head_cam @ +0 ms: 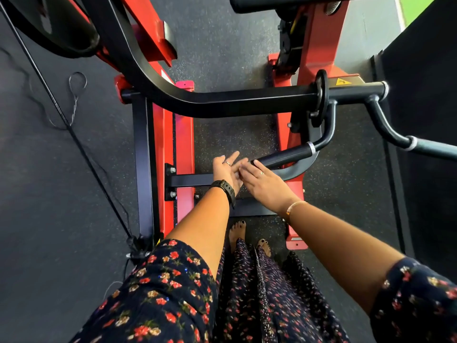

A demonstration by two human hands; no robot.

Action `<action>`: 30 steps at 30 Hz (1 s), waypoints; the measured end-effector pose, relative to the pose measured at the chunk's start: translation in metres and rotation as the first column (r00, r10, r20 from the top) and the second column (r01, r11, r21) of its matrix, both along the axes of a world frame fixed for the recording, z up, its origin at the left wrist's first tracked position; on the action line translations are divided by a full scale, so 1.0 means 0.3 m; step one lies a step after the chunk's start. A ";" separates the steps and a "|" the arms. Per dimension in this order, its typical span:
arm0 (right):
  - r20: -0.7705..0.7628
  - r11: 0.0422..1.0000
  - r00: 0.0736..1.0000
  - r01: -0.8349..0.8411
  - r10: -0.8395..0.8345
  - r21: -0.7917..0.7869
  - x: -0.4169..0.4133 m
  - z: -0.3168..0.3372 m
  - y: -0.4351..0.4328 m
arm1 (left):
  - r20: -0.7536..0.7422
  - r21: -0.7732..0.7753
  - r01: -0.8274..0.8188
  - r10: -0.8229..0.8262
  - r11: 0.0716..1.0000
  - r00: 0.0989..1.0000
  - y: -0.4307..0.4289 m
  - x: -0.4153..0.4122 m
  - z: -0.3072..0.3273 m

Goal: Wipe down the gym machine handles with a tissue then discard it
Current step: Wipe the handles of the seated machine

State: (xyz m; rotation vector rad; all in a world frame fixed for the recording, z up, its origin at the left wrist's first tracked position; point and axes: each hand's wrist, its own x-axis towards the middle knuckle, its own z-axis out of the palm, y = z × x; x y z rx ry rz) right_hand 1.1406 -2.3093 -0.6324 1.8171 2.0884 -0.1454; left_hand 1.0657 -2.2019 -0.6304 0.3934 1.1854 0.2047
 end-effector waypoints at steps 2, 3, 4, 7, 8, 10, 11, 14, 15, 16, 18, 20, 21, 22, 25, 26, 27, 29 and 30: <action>0.069 0.993 0.990 -0.119 0.120 -0.016 0.016 -0.007 -0.027 | -0.010 0.000 0.049 -0.049 0.999 0.999 0.002 -0.004 0.000; 0.105 0.985 0.980 -0.169 0.171 -0.028 0.023 -0.007 -0.027 | -0.009 -0.002 0.067 -0.067 0.998 0.998 0.003 -0.005 0.000; 0.114 0.979 0.972 -0.205 0.206 -0.021 0.027 -0.011 -0.020 | -0.011 0.000 0.077 -0.077 0.997 0.997 0.003 -0.006 -0.001; 0.142 0.986 0.977 -0.148 0.157 -0.074 0.012 0.012 0.046 | -0.014 0.011 0.066 -0.066 0.998 0.998 0.007 0.002 0.003; 0.163 0.989 0.977 -0.127 0.137 -0.070 0.003 0.011 0.067 | -0.015 0.014 0.066 -0.066 0.998 0.998 0.007 0.005 0.004; 0.213 0.994 0.973 -0.081 0.094 -0.068 -0.006 -0.015 0.093 | -0.016 0.025 0.070 -0.069 0.997 0.997 0.009 0.010 -0.001; 0.211 0.997 0.976 -0.045 0.057 -0.062 -0.008 -0.013 0.098 | -0.014 0.031 0.069 -0.068 0.997 0.998 0.011 0.013 -0.004; 0.095 0.995 0.992 0.084 -0.078 -0.053 -0.012 0.012 0.072 | -0.035 0.057 0.070 -0.069 0.996 0.997 0.014 0.018 -0.007; 0.053 0.996 0.995 0.090 -0.089 -0.022 -0.013 0.008 0.053 | -0.042 0.062 0.068 -0.066 0.996 0.997 0.014 0.018 -0.007; 0.022 0.996 0.996 0.087 -0.087 0.006 -0.015 0.002 0.030 | -0.046 0.062 0.067 -0.064 0.996 0.997 0.013 0.019 -0.006; 0.030 0.998 0.998 0.061 -0.062 0.021 -0.017 -0.004 -0.006 | -0.038 0.050 0.075 -0.073 0.996 0.997 0.008 0.019 -0.010; 0.016 0.999 1.000 -0.010 0.009 0.037 -0.021 -0.014 -0.022 | -0.015 0.031 0.087 -0.086 0.996 0.996 0.001 0.020 -0.011; 0.007 0.998 0.999 -0.039 0.039 0.051 -0.018 -0.013 -0.017 | -0.008 0.025 0.089 -0.088 0.996 0.996 -0.002 0.021 -0.009; 0.003 0.997 0.999 -0.047 0.047 0.061 -0.011 -0.009 -0.006 | -0.006 0.020 0.081 -0.081 0.997 0.997 -0.004 0.023 -0.006; -0.011 0.999 1.000 0.016 -0.016 0.027 0.006 0.005 0.039 | -0.011 0.028 0.020 -0.020 0.999 1.000 -0.002 0.028 -0.002; -0.009 0.998 0.998 0.061 -0.061 0.006 0.006 0.007 0.050 | -0.011 0.028 0.000 0.000 1.000 1.000 0.001 0.031 0.000; 0.001 0.994 0.994 0.111 -0.111 0.000 0.008 0.010 0.054 | -0.012 0.027 -0.011 0.011 1.000 1.000 0.002 0.032 0.000; 0.001 0.980 0.981 0.196 -0.196 0.030 0.010 0.011 0.033 | 0.003 0.019 -0.021 0.021 1.000 1.000 -0.002 0.035 0.003; -0.014 0.973 0.975 0.224 -0.223 0.050 0.011 0.007 0.009 | 0.006 0.021 -0.010 0.010 1.000 1.000 -0.008 0.037 0.006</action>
